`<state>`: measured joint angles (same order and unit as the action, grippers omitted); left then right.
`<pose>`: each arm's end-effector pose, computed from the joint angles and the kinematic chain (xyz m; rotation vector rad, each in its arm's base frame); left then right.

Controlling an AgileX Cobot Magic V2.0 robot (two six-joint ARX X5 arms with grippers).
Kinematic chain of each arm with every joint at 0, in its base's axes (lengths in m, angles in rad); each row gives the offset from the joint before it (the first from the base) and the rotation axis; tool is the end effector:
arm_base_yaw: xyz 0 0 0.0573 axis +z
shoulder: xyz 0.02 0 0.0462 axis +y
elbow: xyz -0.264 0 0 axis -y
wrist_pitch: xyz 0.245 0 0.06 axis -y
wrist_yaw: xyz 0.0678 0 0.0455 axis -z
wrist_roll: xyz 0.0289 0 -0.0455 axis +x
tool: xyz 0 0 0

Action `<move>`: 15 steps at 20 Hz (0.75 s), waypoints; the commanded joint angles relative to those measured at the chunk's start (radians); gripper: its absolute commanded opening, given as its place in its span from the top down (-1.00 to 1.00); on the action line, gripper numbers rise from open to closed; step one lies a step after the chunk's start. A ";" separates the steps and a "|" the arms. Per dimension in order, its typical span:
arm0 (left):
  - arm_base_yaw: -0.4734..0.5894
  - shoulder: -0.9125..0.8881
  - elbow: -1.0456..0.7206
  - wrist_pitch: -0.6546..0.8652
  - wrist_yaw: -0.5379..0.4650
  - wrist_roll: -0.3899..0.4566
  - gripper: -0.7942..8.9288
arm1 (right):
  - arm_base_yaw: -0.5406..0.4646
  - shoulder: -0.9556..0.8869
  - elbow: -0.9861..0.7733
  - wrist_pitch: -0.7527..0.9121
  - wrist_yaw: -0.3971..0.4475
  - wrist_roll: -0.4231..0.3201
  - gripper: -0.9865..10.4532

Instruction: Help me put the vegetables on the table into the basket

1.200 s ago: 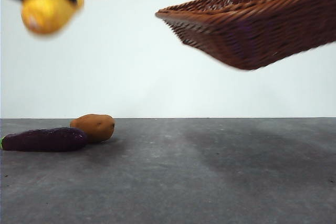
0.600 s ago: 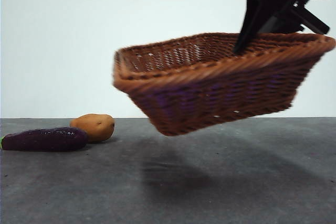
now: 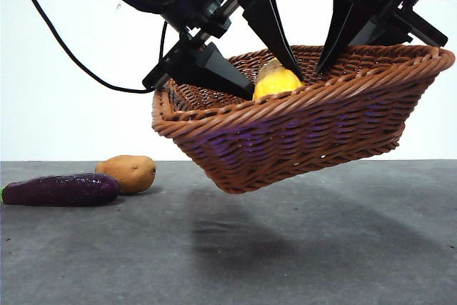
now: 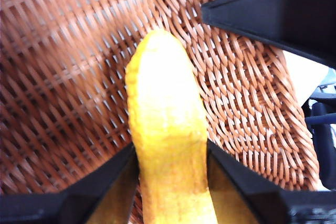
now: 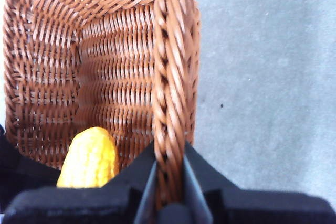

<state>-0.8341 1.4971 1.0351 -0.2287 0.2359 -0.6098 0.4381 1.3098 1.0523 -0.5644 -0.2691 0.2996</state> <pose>0.2104 -0.2420 0.2502 -0.3169 0.9701 -0.7727 0.2405 0.1212 0.2841 0.1997 0.9271 0.5350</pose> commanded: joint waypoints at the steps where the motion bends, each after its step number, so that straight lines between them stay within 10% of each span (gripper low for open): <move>1: -0.002 0.006 -0.001 -0.005 0.050 -0.016 -0.18 | 0.001 0.001 -0.006 0.018 -0.011 0.005 0.85; 11: 0.069 -0.173 0.003 -0.116 0.070 0.103 -0.20 | -0.002 0.001 -0.001 0.011 0.014 -0.018 0.85; 15: 0.232 -0.344 0.011 -0.253 0.030 0.332 -0.20 | -0.012 0.000 0.029 0.001 0.011 -0.027 0.85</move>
<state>-0.5991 1.1446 1.0458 -0.4915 0.2646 -0.3527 0.4278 1.3098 1.0676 -0.5858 -0.2485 0.2714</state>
